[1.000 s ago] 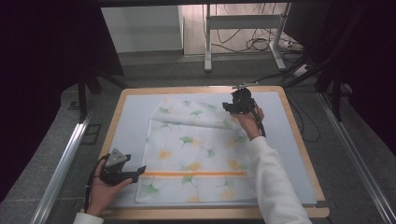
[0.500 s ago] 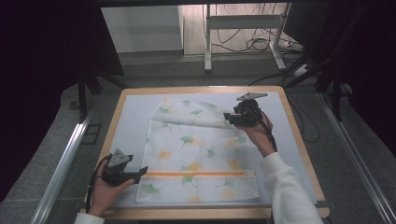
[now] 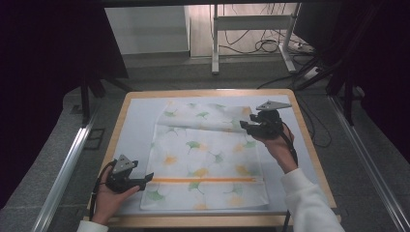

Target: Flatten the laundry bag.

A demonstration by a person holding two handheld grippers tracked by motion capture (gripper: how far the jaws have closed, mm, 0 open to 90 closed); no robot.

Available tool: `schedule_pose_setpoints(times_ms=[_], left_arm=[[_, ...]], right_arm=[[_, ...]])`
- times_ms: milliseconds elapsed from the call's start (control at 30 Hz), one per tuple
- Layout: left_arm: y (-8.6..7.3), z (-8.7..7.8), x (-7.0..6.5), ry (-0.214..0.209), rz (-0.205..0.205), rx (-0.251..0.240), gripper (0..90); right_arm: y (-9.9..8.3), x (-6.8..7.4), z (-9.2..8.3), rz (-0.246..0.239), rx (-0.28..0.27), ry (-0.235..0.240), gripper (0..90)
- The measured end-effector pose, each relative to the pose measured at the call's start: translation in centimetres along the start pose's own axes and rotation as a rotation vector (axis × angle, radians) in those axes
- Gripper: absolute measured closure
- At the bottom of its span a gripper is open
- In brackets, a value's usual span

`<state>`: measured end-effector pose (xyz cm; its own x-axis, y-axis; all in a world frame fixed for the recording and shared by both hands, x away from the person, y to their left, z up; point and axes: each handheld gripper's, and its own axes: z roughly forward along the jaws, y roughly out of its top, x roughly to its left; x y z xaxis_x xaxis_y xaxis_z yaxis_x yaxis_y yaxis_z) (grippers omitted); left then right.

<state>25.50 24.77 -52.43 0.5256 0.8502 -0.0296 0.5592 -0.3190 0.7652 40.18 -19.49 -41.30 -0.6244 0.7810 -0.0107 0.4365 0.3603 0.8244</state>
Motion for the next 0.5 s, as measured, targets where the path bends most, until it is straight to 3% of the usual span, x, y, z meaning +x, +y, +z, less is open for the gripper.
schedule_pose_setpoints(times_ms=[167,300,500], left_arm=[[0.0,0.1,0.0,-0.004,-0.004,0.003,22.1],[0.0,0.2,-0.1,-0.013,-0.01,0.006,21.9],[0.0,0.3,-0.3,-0.027,-0.018,0.011,22.0]], right_arm=[[-1.6,0.8,-0.1,-0.005,0.024,0.022,51.1],[-3.5,1.6,-0.2,-0.01,0.052,0.075,53.3],[-6.7,2.6,-0.2,-0.032,0.137,0.14,65.5]])
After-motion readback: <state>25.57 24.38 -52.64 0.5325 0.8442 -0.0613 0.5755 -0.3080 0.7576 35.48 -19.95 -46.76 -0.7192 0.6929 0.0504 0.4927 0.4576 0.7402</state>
